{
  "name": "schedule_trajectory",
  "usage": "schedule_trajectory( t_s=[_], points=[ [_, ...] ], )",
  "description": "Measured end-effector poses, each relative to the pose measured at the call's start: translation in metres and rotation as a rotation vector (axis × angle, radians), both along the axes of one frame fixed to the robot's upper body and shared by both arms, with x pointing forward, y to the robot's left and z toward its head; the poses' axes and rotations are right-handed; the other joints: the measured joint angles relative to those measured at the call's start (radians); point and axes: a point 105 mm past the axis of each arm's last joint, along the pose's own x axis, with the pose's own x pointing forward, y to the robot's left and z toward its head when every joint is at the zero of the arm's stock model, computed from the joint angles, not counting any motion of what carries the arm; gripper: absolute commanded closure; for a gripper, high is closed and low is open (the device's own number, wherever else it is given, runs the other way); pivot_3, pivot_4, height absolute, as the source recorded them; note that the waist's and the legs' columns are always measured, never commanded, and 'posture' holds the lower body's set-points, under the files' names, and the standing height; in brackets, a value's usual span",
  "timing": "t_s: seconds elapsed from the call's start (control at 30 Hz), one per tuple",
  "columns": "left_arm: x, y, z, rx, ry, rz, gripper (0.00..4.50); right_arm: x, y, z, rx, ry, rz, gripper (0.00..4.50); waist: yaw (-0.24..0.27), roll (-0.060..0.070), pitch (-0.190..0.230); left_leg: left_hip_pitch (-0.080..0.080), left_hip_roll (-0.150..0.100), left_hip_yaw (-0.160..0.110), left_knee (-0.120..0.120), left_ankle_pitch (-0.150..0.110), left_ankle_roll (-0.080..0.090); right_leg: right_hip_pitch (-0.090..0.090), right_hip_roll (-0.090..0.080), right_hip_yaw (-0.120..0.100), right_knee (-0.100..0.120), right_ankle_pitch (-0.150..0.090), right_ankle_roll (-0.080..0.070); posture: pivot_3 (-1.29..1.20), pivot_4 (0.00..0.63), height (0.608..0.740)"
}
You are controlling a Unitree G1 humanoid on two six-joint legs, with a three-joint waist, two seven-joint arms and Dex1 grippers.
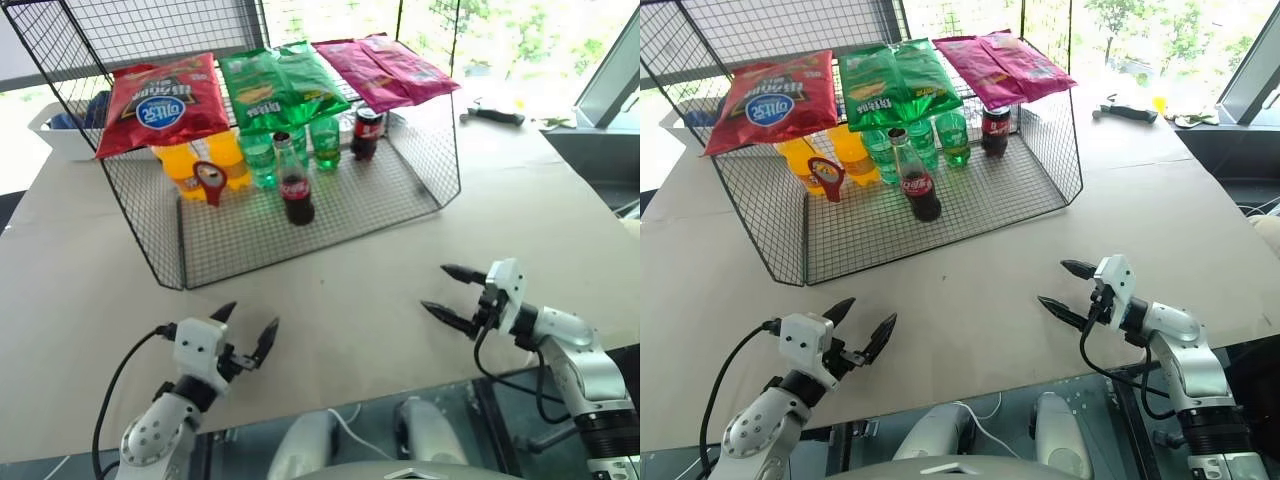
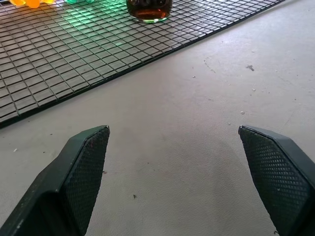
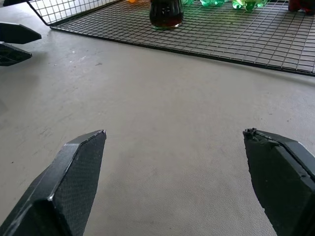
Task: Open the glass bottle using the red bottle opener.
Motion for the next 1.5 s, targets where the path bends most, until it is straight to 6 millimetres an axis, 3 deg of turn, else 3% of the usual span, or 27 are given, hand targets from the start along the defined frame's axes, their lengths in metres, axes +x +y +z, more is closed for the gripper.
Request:
schedule_trajectory(
  t_s=[0.23,0.37,0.43,0.7,1.0,1.3,1.4,1.5],
  points=[
    [0.004,0.003,0.003,0.007,-0.020,-0.002,0.14,0.000,0.002,0.001,0.009,-0.011,0.002,0.00,0.000,0.000,0.000,0.000,0.000,0.000,0.000,0.000,0.000,0.000,0.000,0.000,0.000,0.000,0.000,0.00,0.150,0.740],
    [0.024,0.012,0.021,0.035,-0.106,0.043,0.14,-0.004,0.016,0.005,0.004,-0.029,0.059,0.00,0.001,0.000,0.000,0.000,0.000,-0.001,0.000,0.000,-0.001,0.000,0.000,-0.001,0.000,0.000,0.000,0.00,0.150,0.740],
    [0.034,0.014,0.033,0.036,-0.160,0.062,0.14,-0.004,0.027,0.013,0.021,-0.053,0.090,0.00,0.001,0.000,0.000,0.000,0.000,-0.001,0.000,0.002,-0.004,0.000,0.000,-0.001,0.000,0.000,0.000,0.00,0.150,0.740],
    [0.080,0.030,0.094,0.007,-0.399,0.231,0.14,0.001,0.072,0.078,0.150,-0.199,0.190,0.00,0.003,-0.001,0.000,-0.001,-0.001,-0.003,0.000,0.003,-0.005,-0.001,0.000,-0.002,0.001,0.000,0.000,0.00,0.150,0.740],
    [0.116,0.051,0.136,-0.012,-0.535,0.405,0.14,-0.003,0.096,0.109,0.250,-0.226,0.213,0.00,0.009,-0.001,0.000,-0.003,-0.003,-0.004,0.000,0.003,-0.005,-0.002,0.000,-0.003,0.000,0.000,0.000,0.00,0.150,0.740],
    [0.143,0.049,0.129,-0.024,-0.487,0.384,0.14,-0.002,0.103,0.117,0.285,-0.232,0.199,0.00,0.000,-0.001,0.000,-0.003,-0.004,-0.005,0.000,0.003,-0.005,-0.003,0.000,-0.002,0.001,0.000,0.000,0.00,0.150,0.740],
    [0.145,0.038,0.125,-0.031,-0.470,0.330,1.07,-0.001,0.104,0.119,0.290,-0.240,0.191,0.00,-0.001,-0.001,0.000,-0.003,-0.004,-0.005,0.000,0.003,-0.005,-0.003,-0.001,-0.002,0.001,0.000,0.000,0.00,0.150,0.740],
    [0.145,0.037,0.124,-0.041,-0.468,0.314,2.40,-0.001,0.104,0.120,0.291,-0.240,0.185,0.00,-0.001,-0.001,0.000,-0.003,-0.004,-0.005,0.000,0.003,-0.005,-0.004,-0.001,-0.002,0.001,0.000,0.000,0.00,0.150,0.740]
  ],
)
